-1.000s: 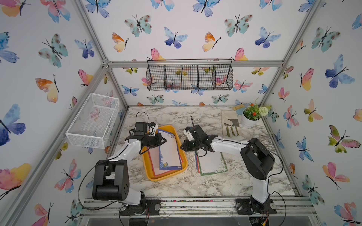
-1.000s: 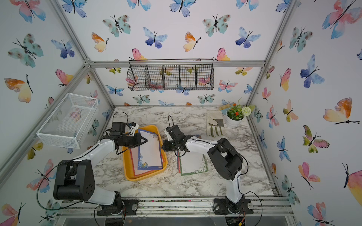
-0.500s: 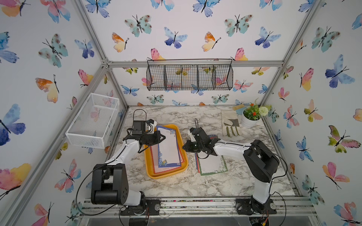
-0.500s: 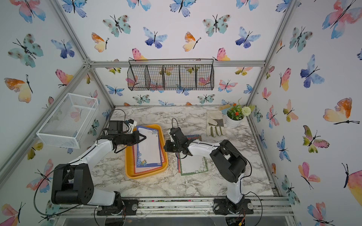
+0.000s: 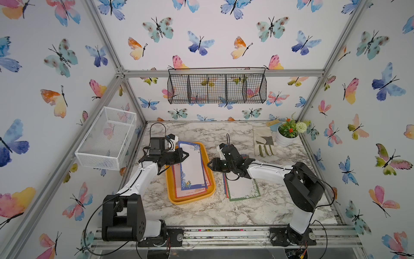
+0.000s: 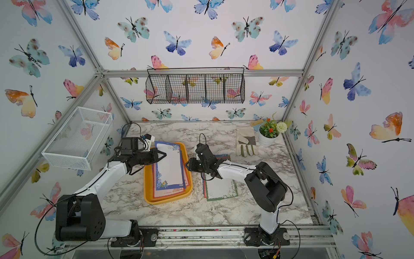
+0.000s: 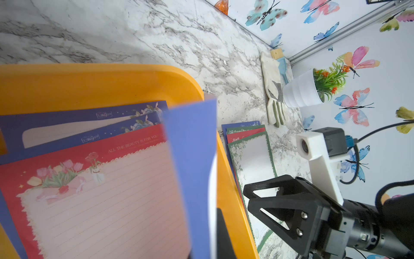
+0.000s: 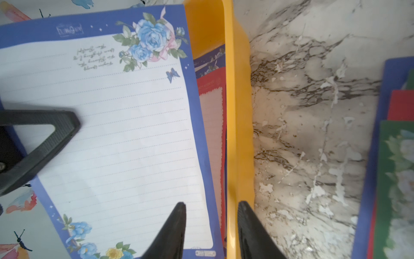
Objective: Take out the stationery paper from the storage box
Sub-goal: Pick up the stationery paper from the storage box.
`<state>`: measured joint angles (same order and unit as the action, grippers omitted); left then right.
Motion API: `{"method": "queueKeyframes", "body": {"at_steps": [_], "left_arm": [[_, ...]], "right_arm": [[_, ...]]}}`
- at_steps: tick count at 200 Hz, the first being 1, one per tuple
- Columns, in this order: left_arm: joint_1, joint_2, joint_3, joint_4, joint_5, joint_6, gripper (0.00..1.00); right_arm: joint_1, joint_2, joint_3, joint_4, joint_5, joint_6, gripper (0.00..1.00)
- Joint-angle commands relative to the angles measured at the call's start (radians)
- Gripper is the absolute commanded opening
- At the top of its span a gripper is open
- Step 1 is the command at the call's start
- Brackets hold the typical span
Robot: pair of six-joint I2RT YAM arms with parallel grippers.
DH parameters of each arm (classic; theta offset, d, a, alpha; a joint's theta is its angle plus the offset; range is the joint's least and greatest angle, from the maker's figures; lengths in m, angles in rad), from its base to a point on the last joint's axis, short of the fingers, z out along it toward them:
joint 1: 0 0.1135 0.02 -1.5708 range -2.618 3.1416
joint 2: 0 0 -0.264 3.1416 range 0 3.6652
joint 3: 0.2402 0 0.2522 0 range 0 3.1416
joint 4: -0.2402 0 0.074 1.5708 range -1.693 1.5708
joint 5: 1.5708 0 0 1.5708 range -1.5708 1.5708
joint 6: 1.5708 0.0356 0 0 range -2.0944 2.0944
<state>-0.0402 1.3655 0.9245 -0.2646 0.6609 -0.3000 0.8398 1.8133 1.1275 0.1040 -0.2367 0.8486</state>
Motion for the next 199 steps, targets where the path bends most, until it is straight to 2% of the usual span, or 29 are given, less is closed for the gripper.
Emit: {"method": "queueKeyframes", "body": {"at_steps": [1, 34, 85, 148, 184, 199], "left_arm": [[0.005, -0.035, 0.04, 0.019, 0.02, 0.001, 0.0], [0.005, -0.064, 0.053, 0.019, 0.011, -0.001, 0.0], [0.004, -0.106, 0.12, 0.023, 0.029, -0.013, 0.0], [-0.042, -0.103, 0.283, 0.044, 0.046, -0.033, 0.0], [-0.126, -0.043, 0.418, 0.084, 0.058, -0.033, 0.0], [-0.159, -0.018, 0.472, 0.116, 0.098, -0.025, 0.0]], "right_arm": [[0.008, -0.056, 0.029, -0.046, 0.06, -0.037, 0.46], [0.007, -0.11, 0.026, -0.083, 0.128, -0.08, 0.5], [0.007, -0.22, 0.025, -0.1, 0.226, -0.179, 0.51], [0.006, -0.386, 0.014, -0.092, 0.357, -0.404, 0.53], [0.005, -0.513, -0.035, -0.046, 0.47, -0.54, 0.64], [0.004, -0.564, -0.055, -0.035, 0.512, -0.577, 0.7]]}}
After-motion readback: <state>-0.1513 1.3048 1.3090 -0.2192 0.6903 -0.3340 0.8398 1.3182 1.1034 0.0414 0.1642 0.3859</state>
